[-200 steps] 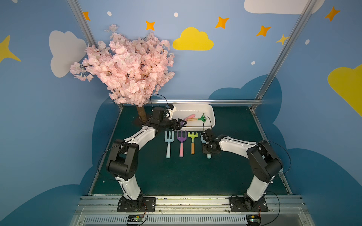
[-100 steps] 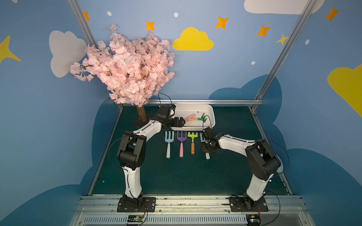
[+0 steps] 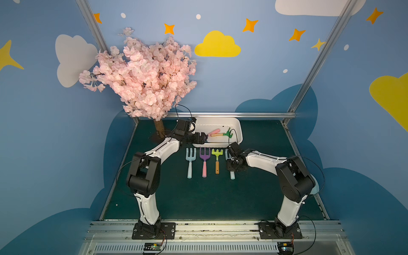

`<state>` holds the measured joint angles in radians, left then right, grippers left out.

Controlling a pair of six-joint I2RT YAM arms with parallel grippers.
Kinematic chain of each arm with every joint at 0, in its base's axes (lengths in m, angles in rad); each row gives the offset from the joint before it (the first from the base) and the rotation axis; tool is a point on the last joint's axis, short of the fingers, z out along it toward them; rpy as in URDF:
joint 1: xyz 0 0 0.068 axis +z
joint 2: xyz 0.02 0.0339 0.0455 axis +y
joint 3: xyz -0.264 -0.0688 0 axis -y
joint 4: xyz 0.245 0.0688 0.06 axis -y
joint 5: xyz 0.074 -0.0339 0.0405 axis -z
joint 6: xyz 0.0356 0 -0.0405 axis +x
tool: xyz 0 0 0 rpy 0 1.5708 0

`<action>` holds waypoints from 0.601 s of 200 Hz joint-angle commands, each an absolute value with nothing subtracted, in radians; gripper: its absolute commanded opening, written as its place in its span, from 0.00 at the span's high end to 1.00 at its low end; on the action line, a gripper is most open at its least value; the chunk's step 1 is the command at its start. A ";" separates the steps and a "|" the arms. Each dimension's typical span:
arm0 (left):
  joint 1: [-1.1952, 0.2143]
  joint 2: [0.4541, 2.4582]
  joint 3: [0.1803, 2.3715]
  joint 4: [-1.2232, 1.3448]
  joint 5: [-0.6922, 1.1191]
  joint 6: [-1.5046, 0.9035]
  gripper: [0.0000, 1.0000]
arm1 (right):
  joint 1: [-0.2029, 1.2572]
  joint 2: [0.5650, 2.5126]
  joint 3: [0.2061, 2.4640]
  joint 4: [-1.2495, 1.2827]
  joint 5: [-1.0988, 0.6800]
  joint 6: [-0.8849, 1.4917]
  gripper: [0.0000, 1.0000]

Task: Take the hand rake out of the storage box
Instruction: Place the rake at the center of the board.

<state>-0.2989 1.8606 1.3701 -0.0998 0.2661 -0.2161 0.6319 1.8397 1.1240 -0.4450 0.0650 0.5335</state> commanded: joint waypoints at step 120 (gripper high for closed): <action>-0.265 1.473 1.057 0.097 0.189 -0.293 0.00 | 0.616 1.857 1.541 -0.337 -0.207 -0.253 0.19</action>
